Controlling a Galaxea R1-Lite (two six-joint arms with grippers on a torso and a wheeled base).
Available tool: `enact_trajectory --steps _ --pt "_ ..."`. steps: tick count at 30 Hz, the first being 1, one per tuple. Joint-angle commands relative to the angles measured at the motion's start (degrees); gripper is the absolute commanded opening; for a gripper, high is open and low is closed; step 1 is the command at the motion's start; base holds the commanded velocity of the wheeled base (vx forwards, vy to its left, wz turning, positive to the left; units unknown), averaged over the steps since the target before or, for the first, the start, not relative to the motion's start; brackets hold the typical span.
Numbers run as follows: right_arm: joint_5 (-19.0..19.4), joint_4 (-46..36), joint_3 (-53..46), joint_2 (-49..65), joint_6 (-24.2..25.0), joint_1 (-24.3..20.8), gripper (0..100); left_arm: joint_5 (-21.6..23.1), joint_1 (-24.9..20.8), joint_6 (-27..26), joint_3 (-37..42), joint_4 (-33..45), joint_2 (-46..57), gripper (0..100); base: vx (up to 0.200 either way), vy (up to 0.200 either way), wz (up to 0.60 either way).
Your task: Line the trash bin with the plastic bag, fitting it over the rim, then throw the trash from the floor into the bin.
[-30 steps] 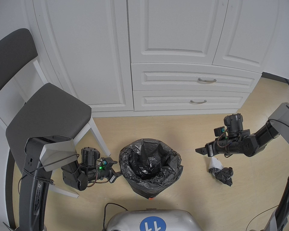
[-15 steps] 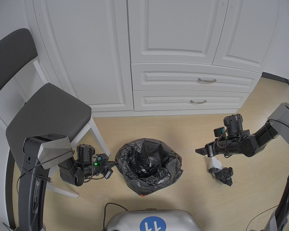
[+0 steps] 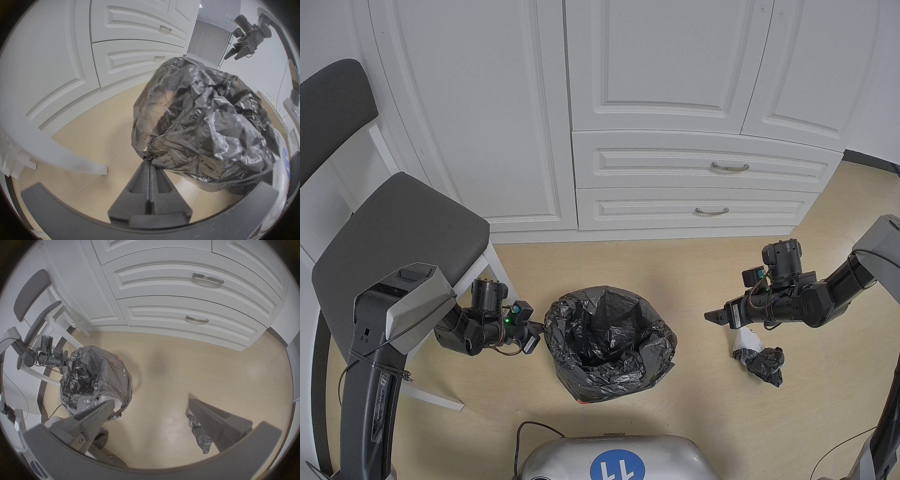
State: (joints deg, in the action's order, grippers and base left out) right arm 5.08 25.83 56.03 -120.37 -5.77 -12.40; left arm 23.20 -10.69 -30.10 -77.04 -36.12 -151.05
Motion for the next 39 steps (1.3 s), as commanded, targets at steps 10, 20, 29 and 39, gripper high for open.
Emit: enact_trajectory --steps 10,20,29,39 --pt "0.01 0.1 0.22 -1.45 -0.03 -0.08 100 0.0 -0.12 -2.25 -14.98 13.97 -4.78 0 0.0 0.0 0.0" --pt "0.1 0.1 0.05 -1.53 -1.09 0.01 100 -0.08 -0.21 -2.68 -13.48 13.44 -3.99 0 0.0 0.0 0.0" --pt "0.19 0.1 -0.13 -0.74 -1.09 0.09 100 -6.68 -2.05 -4.71 -4.87 8.52 2.25 0 0.0 0.0 0.0" --pt "1.68 0.01 -0.92 1.28 -1.09 0.27 100 -31.11 -7.41 -4.09 2.34 8.26 7.88 0 0.0 0.0 0.0"
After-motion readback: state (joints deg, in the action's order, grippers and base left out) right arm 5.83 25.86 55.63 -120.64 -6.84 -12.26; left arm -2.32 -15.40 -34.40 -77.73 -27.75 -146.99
